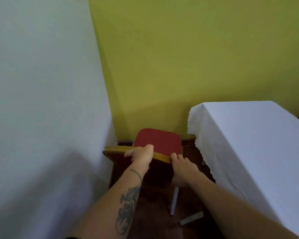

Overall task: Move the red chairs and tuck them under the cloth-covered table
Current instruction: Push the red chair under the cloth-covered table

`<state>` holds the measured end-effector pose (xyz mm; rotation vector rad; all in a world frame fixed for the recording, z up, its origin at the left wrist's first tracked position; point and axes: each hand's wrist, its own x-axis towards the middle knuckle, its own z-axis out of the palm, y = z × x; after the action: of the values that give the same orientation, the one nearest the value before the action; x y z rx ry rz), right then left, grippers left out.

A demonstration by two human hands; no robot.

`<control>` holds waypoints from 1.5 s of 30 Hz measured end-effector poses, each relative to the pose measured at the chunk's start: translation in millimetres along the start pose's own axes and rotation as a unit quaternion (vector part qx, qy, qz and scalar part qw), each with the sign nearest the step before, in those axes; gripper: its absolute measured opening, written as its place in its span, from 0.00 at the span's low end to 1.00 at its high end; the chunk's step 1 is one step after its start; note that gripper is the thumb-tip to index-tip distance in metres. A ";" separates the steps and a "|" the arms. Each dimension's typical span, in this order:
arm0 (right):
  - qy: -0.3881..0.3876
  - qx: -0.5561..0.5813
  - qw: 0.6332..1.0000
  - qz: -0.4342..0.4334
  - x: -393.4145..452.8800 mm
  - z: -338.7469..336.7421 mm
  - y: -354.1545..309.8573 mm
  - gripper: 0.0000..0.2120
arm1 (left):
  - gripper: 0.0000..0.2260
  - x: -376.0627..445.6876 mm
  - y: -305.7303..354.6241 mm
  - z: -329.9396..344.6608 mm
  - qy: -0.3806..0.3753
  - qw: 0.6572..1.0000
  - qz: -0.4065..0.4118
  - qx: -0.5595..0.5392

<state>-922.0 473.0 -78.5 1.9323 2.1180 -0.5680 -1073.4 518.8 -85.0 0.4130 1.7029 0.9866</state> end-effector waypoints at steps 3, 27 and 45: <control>0.008 0.013 1.000 -0.024 -7.6 4.7 4.5 0.39 | 0.47 7.5 -6.2 5.7 0.031 0.999 0.029 0.025; -0.027 0.092 0.995 -0.013 72.6 -33.0 -70.9 0.39 | 0.44 249.7 58.8 -33.9 -0.143 0.939 0.150 0.275; -0.059 0.183 0.979 0.074 129.5 -44.9 -83.5 0.40 | 0.24 174.5 144.6 26.0 -0.260 0.873 0.171 0.375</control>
<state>-1014.8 604.0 -80.1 2.1555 1.8777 -1.0745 -1141.9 736.4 -83.3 1.3971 1.4655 0.3355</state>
